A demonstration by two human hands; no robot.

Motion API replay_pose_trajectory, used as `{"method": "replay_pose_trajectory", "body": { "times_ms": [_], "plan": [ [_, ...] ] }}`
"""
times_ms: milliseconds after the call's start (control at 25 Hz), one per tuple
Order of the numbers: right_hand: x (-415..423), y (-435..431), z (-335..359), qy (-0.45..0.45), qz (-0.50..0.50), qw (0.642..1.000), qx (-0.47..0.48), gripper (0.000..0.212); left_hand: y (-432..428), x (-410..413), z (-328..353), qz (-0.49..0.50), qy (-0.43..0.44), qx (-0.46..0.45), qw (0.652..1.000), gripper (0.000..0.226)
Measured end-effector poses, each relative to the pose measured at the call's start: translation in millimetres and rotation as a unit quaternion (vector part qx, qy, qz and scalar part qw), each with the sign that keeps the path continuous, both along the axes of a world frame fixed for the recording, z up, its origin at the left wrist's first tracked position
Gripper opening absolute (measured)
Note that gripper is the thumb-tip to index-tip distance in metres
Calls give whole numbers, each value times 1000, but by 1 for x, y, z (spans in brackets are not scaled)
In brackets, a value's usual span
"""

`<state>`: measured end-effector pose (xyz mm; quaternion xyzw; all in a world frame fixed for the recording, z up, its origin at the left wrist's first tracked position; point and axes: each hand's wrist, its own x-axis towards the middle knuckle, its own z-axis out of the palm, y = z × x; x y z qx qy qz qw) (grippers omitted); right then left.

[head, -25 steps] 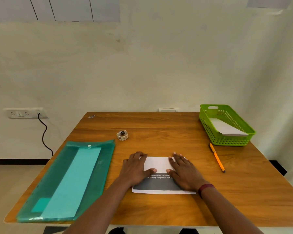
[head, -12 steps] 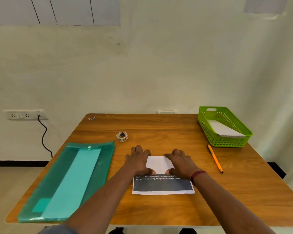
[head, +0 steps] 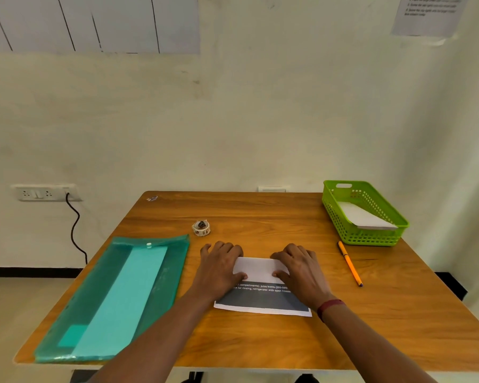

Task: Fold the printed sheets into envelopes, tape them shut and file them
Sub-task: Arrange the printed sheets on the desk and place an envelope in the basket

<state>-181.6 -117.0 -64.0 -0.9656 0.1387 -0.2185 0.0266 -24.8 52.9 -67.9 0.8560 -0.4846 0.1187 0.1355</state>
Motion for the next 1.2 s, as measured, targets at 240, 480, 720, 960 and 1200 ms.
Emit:
{"method": "replay_pose_trajectory", "body": {
  "times_ms": [240,480,720,960,1200],
  "plan": [
    [-6,8,2,-21,27,999,-9,15,12,-7,-5,-30,-52,5,998,6],
    [-7,9,-24,76,13,996,45,42,17,-13,-19,-62,34,39,997,26],
    [-9,9,-43,188,11,980,59,65,21,-15,-40,-52,93,126,986,70],
    [-7,13,-50,243,15,969,37,83,16,-22,-44,-70,62,222,971,75],
    [6,31,-56,227,29,973,43,74,7,-37,-46,-74,58,191,977,65]
  ]
}}
